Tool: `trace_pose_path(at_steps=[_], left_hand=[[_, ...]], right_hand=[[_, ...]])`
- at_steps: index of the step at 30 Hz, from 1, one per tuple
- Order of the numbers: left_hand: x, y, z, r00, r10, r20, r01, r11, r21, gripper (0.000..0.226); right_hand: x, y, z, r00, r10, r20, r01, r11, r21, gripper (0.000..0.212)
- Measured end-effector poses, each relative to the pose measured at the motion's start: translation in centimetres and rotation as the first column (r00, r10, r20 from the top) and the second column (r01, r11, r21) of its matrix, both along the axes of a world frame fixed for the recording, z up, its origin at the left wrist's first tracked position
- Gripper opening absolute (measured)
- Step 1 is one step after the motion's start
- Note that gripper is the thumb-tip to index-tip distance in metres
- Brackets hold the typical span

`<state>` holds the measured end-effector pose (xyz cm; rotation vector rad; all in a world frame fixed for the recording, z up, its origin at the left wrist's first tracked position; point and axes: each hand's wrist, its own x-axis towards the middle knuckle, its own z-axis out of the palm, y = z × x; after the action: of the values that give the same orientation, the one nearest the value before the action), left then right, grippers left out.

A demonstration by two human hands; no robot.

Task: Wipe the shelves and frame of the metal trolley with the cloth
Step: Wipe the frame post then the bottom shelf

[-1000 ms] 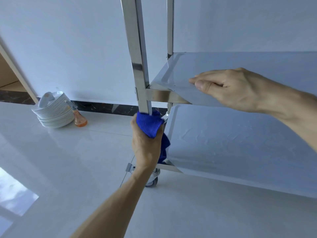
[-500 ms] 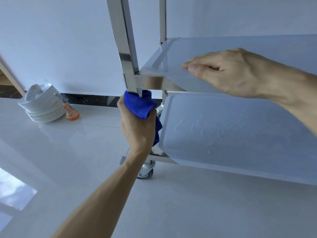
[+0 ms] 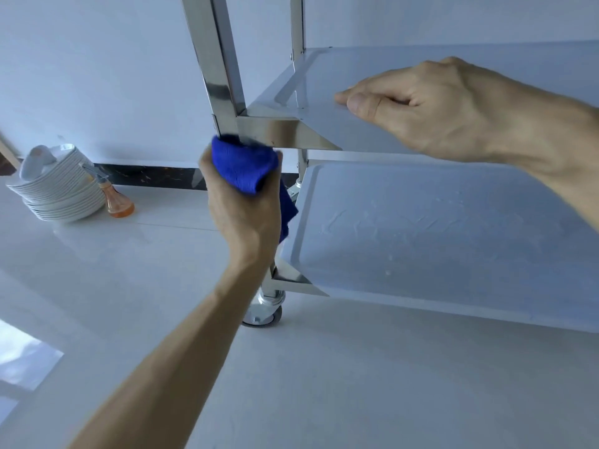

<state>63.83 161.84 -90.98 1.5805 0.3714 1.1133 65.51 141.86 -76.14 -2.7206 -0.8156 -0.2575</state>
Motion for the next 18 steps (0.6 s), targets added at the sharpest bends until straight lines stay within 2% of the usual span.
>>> trace_pose_path(at_steps=[2, 5, 7, 9, 11, 13, 15, 18], left_hand=[[0.0, -0.2, 0.7, 1.000, 0.018, -0.001, -0.018, 0.999, 0.047, 0.059], [-1.2, -0.6, -1.9, 0.997, -0.029, -0.068, 0.035, 0.996, 0.076, 0.051], [-2.1, -0.6, -5.4, 0.967, -0.149, -0.205, 0.146, 0.989, -0.030, 0.044], [-3.1, -0.5, -8.5, 0.887, -0.332, -0.320, 0.297, 0.942, -0.155, 0.027], [-4.0, 0.0, -9.7, 0.861, -0.394, -0.321, 0.357, 0.918, -0.170, 0.036], [-4.7, 0.4, -9.1, 0.867, -0.377, -0.326, 0.367, 0.925, -0.093, 0.047], [-5.1, 0.6, -8.5, 0.856, -0.387, -0.342, 0.397, 0.917, -0.042, 0.048], [-6.5, 0.8, -8.1, 0.842, -0.389, -0.373, 0.397, 0.916, -0.060, 0.050]], right_hand=[[-0.1, -0.1, 0.0, 1.000, -0.005, -0.002, 0.005, 1.000, 0.003, 0.084], [0.0, -0.2, -0.1, 1.000, -0.003, 0.009, 0.003, 1.000, 0.009, 0.070], [0.0, -0.2, -0.2, 1.000, -0.009, 0.010, 0.008, 1.000, 0.010, 0.063], [0.0, -0.2, -0.2, 1.000, -0.014, 0.011, 0.014, 1.000, 0.009, 0.061], [0.0, -0.1, -0.1, 1.000, -0.009, 0.009, 0.009, 1.000, 0.013, 0.060], [-0.1, 0.0, 0.0, 1.000, -0.006, 0.010, 0.006, 1.000, 0.019, 0.059], [-0.3, 0.0, -0.1, 1.000, -0.008, 0.022, 0.007, 1.000, 0.016, 0.058], [-0.8, -0.2, -0.6, 0.996, 0.000, 0.086, -0.002, 1.000, 0.020, 0.055]])
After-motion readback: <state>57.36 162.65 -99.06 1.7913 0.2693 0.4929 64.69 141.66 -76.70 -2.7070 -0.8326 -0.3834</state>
